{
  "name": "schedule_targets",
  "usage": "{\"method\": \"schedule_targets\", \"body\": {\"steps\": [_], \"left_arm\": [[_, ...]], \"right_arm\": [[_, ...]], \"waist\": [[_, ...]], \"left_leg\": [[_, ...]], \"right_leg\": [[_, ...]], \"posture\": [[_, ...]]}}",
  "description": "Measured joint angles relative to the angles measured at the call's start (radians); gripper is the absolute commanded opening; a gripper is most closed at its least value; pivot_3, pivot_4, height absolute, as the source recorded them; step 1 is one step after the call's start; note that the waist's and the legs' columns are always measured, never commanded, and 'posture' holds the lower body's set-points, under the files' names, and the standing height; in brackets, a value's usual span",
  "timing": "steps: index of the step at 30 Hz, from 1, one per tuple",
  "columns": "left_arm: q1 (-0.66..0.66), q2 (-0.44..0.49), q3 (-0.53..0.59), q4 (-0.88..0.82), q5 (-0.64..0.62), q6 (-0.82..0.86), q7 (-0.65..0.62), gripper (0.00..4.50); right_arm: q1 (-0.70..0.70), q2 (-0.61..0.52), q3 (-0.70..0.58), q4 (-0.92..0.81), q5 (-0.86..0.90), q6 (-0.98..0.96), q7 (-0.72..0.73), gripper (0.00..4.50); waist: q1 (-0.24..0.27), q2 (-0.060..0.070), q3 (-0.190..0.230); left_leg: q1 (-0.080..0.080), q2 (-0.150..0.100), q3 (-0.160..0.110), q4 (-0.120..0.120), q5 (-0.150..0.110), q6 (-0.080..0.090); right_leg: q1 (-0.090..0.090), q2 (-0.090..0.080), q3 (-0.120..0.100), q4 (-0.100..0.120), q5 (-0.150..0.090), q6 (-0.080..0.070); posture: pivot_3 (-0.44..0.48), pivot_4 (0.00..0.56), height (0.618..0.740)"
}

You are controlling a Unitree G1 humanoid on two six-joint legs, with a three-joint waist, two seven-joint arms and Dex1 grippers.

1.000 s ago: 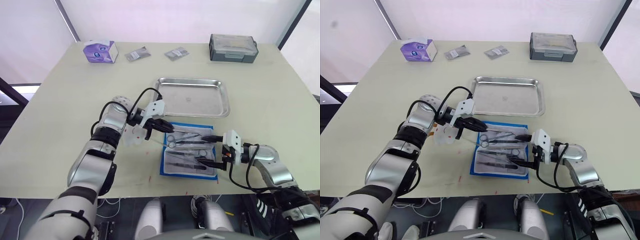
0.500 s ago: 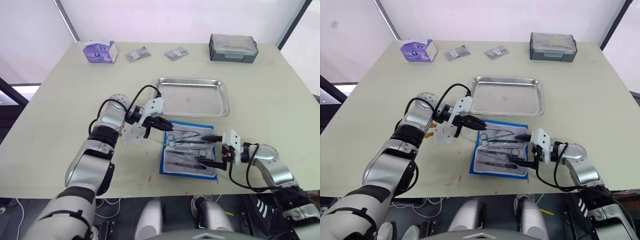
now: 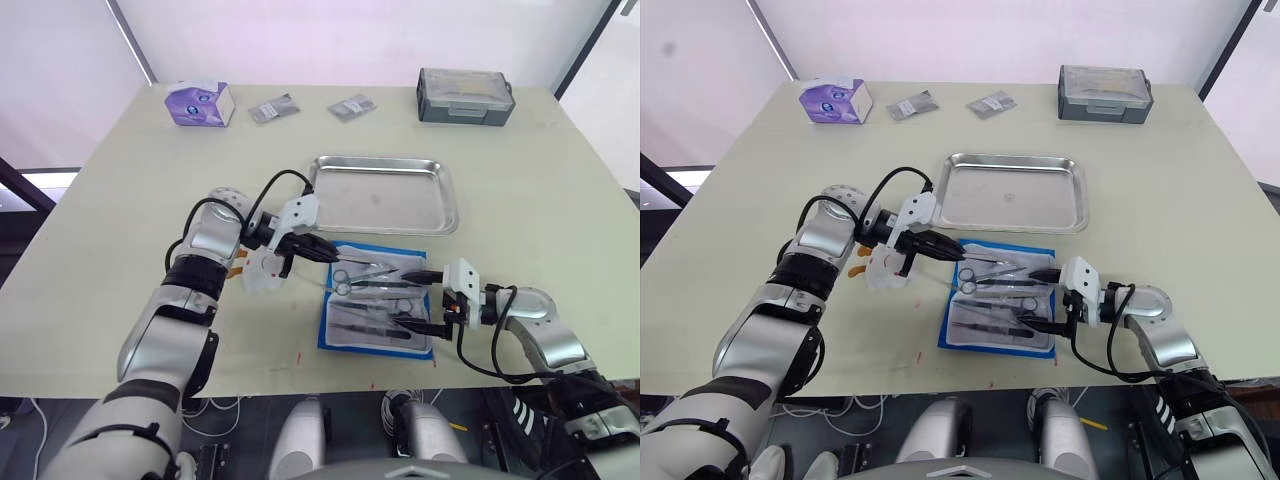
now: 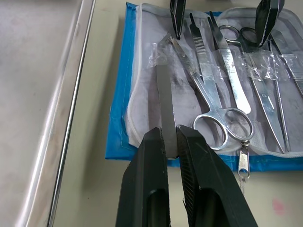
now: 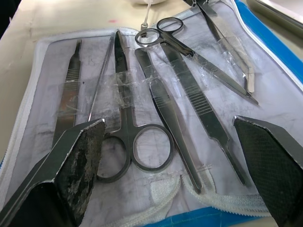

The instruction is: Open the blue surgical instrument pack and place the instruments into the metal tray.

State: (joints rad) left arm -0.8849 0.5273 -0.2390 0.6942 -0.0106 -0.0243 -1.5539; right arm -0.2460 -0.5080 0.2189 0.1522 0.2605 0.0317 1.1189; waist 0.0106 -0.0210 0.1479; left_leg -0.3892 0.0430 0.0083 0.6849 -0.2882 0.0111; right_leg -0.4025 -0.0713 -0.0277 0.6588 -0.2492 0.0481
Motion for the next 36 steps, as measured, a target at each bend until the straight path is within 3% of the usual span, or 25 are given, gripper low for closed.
{"method": "schedule_targets", "body": {"steps": [15,30,36], "left_arm": [[0.024,0.080,0.002,-0.057,-0.042,0.028,-0.005,0.04],[0.053,0.345,-0.010,-0.239,-0.190,0.148,-0.016,0.04],[0.053,0.307,0.073,-0.261,-0.260,0.247,0.021,0.04]], "right_arm": [[-0.003,-0.006,0.007,0.000,-0.010,-0.008,0.000,4.50],[-0.004,-0.007,0.010,0.005,-0.013,-0.012,-0.001,4.50],[-0.005,-0.007,0.010,0.007,-0.013,-0.013,0.000,4.50]], "waist": [[0.000,0.000,0.000],[0.000,0.000,0.000],[0.001,-0.001,0.000]], "left_leg": [[0.002,0.000,0.000,-0.001,0.000,0.000],[0.006,0.000,0.001,-0.002,0.000,0.000],[0.006,0.000,0.001,-0.002,0.000,0.000]], "right_leg": [[0.001,0.000,0.000,0.000,0.000,0.000],[0.006,0.000,0.001,-0.001,0.000,0.000],[0.006,0.000,0.001,-0.002,0.000,0.000]], "posture": [[0.000,0.150,0.727],[0.000,0.150,0.727],[0.000,0.150,0.727]]}}
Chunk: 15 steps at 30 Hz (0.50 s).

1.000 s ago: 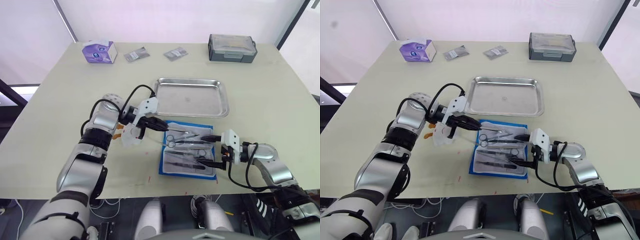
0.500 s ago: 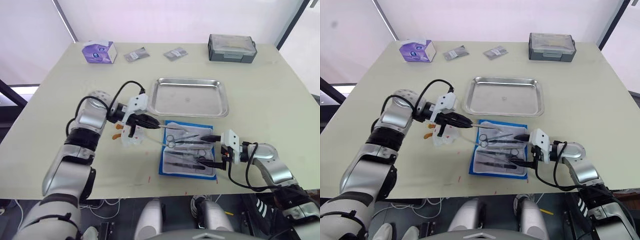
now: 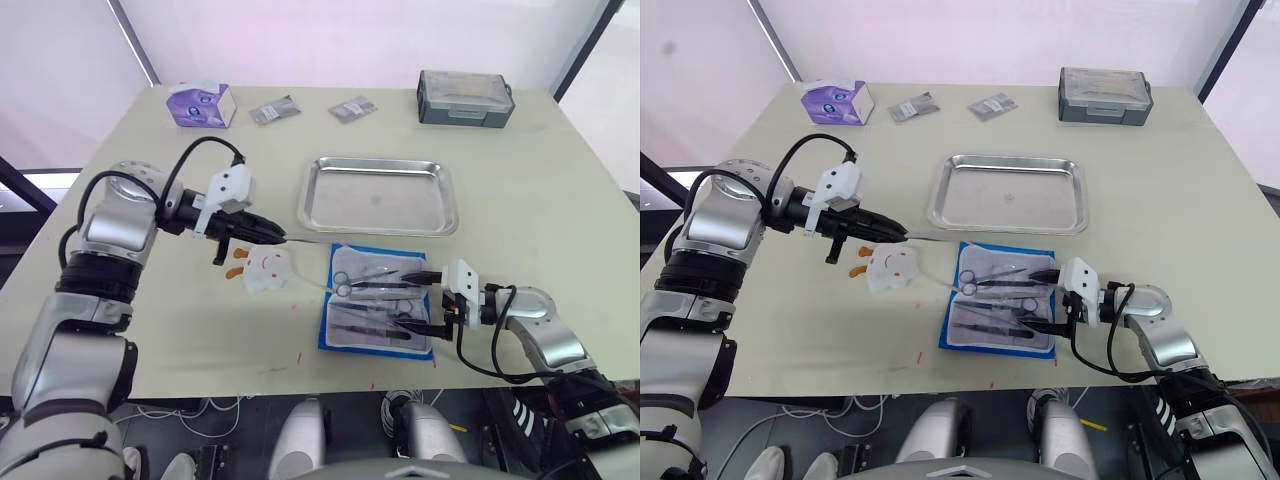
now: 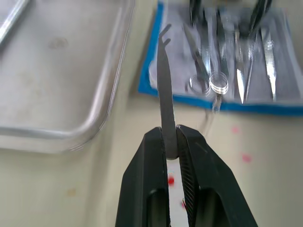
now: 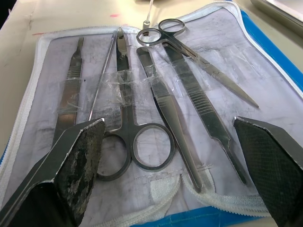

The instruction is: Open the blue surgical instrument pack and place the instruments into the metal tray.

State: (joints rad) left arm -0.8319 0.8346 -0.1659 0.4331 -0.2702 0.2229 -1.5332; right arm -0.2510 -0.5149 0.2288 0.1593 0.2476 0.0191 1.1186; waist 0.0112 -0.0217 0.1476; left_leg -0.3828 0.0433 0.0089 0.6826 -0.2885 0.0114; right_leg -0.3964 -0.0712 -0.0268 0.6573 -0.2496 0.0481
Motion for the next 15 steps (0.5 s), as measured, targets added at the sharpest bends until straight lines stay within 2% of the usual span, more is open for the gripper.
{"method": "schedule_targets", "body": {"steps": [6,11,14,15], "left_arm": [[0.017,-0.108,0.052,-0.131,-0.029,0.187,0.221,0.04],[0.025,-0.229,0.157,-0.190,-0.031,0.250,0.500,0.04],[0.028,-0.305,0.177,-0.209,0.004,0.273,0.697,0.04],[0.029,-0.313,0.178,-0.213,0.009,0.280,0.723,0.04]], "right_arm": [[-0.004,0.002,0.003,0.003,0.000,-0.001,0.001,4.50],[-0.003,0.000,0.002,0.004,0.000,-0.001,0.002,4.50],[-0.002,-0.001,0.002,0.004,0.000,-0.001,0.002,4.50],[-0.002,0.000,0.002,0.004,0.000,-0.001,0.002,4.50]], "waist": [[-0.002,-0.001,-0.001],[-0.001,-0.001,-0.001],[0.000,-0.002,-0.001],[-0.001,-0.002,-0.001]], "left_leg": [[0.000,0.000,-0.001,0.000,0.000,0.000],[0.001,0.000,-0.001,0.000,0.000,0.000],[0.000,0.000,-0.001,0.000,0.000,0.000],[0.000,0.000,-0.001,0.000,0.000,0.000]], "right_leg": [[0.000,0.000,0.000,0.000,0.000,0.000],[0.001,0.000,0.000,0.000,0.000,0.000],[0.001,0.000,0.000,0.000,0.000,0.000],[0.001,0.000,0.000,0.000,0.000,0.000]], "posture": [[0.000,0.150,0.727],[0.000,0.150,0.727],[0.000,0.150,0.727],[0.000,0.150,0.727]]}}
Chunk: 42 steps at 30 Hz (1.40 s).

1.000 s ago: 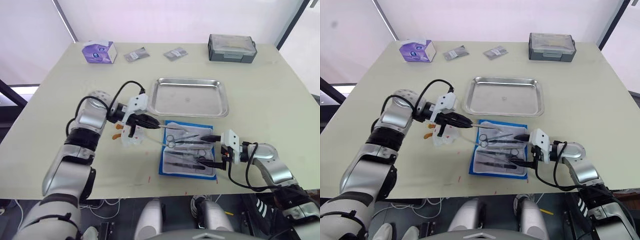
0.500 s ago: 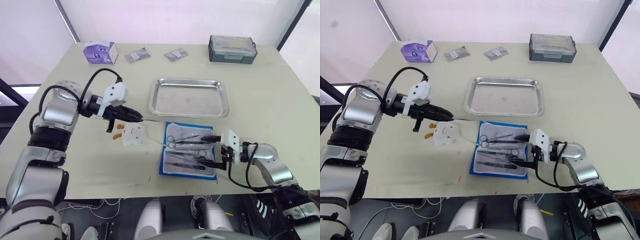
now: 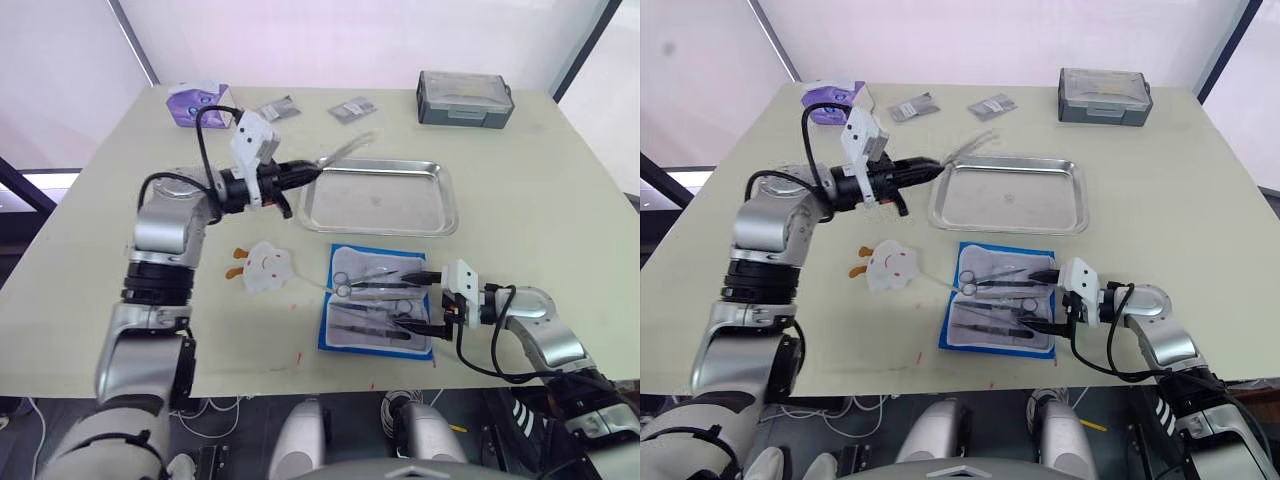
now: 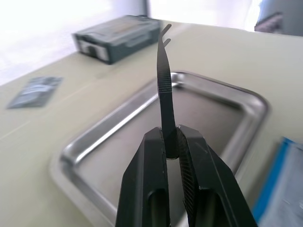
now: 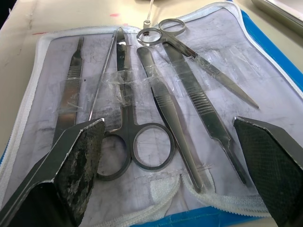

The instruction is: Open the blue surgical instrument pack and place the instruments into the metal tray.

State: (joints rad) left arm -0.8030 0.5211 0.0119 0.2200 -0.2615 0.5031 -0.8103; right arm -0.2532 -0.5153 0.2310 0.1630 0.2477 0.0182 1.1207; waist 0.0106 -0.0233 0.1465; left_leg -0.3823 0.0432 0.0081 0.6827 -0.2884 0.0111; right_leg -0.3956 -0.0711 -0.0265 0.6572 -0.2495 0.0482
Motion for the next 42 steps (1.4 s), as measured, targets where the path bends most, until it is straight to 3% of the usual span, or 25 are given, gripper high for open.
{"method": "schedule_targets", "body": {"steps": [6,11,21,30,42], "left_arm": [[0.028,-0.118,0.014,-0.094,0.052,0.182,0.284,0.04],[0.027,-0.215,0.022,-0.095,0.071,0.325,0.450,0.04],[-0.020,-0.386,0.057,0.079,0.131,0.334,0.711,0.04],[-0.020,-0.466,0.068,0.123,0.148,0.295,0.831,0.04],[-0.018,-0.467,0.078,0.148,0.152,0.272,0.852,0.04]], "right_arm": [[0.002,-0.002,-0.002,-0.001,0.000,0.000,0.001,4.50],[0.002,-0.002,-0.001,-0.001,0.000,0.000,0.001,4.50],[0.000,-0.003,-0.001,0.001,0.000,0.000,0.004,4.50],[0.000,-0.003,-0.001,0.001,0.000,0.000,0.003,4.50],[0.000,-0.001,-0.001,0.001,0.000,0.000,0.001,4.50]], "waist": [[0.002,0.000,0.000],[0.001,0.000,0.000],[0.001,-0.001,-0.001],[0.002,-0.001,-0.001],[0.001,-0.001,-0.001]], "left_leg": [[0.000,0.000,0.000,0.000,0.000,0.000],[0.000,0.000,0.000,0.000,0.000,0.000],[0.000,-0.001,0.000,0.000,0.001,-0.002],[0.000,-0.001,0.000,0.000,0.001,-0.002],[0.000,-0.001,0.000,0.000,0.002,-0.004]], "right_leg": [[0.000,0.000,0.000,0.000,0.000,0.000],[0.000,0.000,0.000,0.000,0.000,0.000],[0.001,0.000,0.000,-0.001,0.000,0.000],[0.001,0.000,0.000,-0.001,0.000,0.000],[0.001,0.000,0.000,-0.001,0.000,0.000]], "posture": [[0.000,0.150,0.727],[0.000,0.150,0.727],[0.000,0.150,0.727],[0.000,0.150,0.727],[0.000,0.150,0.727]]}}
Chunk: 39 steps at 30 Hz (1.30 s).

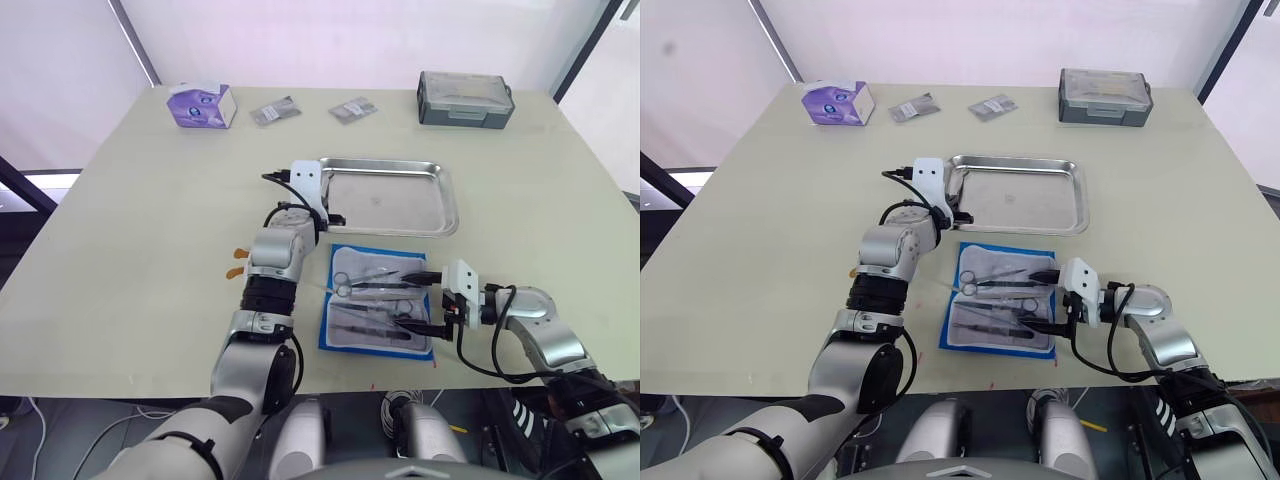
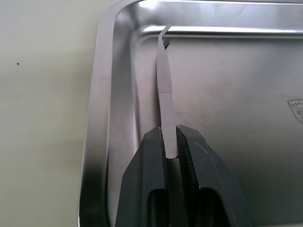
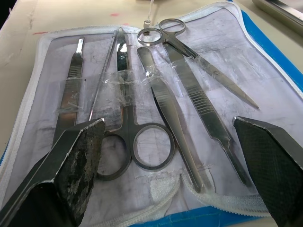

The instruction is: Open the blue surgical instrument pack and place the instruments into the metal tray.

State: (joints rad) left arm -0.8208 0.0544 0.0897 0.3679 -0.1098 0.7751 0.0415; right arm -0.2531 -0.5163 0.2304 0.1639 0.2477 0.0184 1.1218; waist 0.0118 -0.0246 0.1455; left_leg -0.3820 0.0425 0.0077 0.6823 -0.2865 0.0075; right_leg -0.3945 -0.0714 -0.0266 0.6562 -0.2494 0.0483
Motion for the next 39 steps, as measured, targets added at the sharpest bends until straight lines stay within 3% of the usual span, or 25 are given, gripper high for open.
{"method": "schedule_targets", "body": {"steps": [16,20,34,39], "left_arm": [[0.001,0.000,-0.002,-0.004,0.009,0.000,0.020,0.04],[0.002,0.000,-0.002,-0.004,0.009,0.000,0.023,1.51],[0.007,0.001,-0.006,-0.043,0.011,-0.015,0.025,1.51],[0.011,0.057,-0.042,-0.114,0.001,-0.085,-0.099,1.51]], "right_arm": [[0.000,0.003,0.000,0.001,0.000,0.000,-0.001,4.50],[0.000,0.005,0.000,0.001,0.000,0.000,-0.001,4.50],[0.000,0.007,0.000,0.001,-0.001,0.000,-0.003,4.50],[0.001,0.010,0.000,0.001,-0.001,0.000,-0.006,4.50]], "waist": [[0.000,0.000,0.000],[0.000,0.000,0.000],[-0.001,0.000,0.000],[-0.002,0.000,0.000]], "left_leg": [[0.000,0.000,0.000,0.000,0.000,0.000],[0.000,0.000,0.000,0.000,0.000,0.000],[0.000,0.000,0.000,0.000,0.000,-0.001],[0.001,0.000,0.000,-0.001,0.001,-0.001]], "right_leg": [[0.000,0.000,0.000,0.000,0.000,0.000],[0.000,0.000,0.000,0.000,0.000,0.000],[0.000,0.000,0.000,0.000,0.000,0.000],[0.000,0.000,0.000,0.000,0.000,0.000]], "posture": [[0.000,0.150,0.727],[0.000,0.150,0.727],[0.000,0.150,0.727],[0.000,0.150,0.727]]}}
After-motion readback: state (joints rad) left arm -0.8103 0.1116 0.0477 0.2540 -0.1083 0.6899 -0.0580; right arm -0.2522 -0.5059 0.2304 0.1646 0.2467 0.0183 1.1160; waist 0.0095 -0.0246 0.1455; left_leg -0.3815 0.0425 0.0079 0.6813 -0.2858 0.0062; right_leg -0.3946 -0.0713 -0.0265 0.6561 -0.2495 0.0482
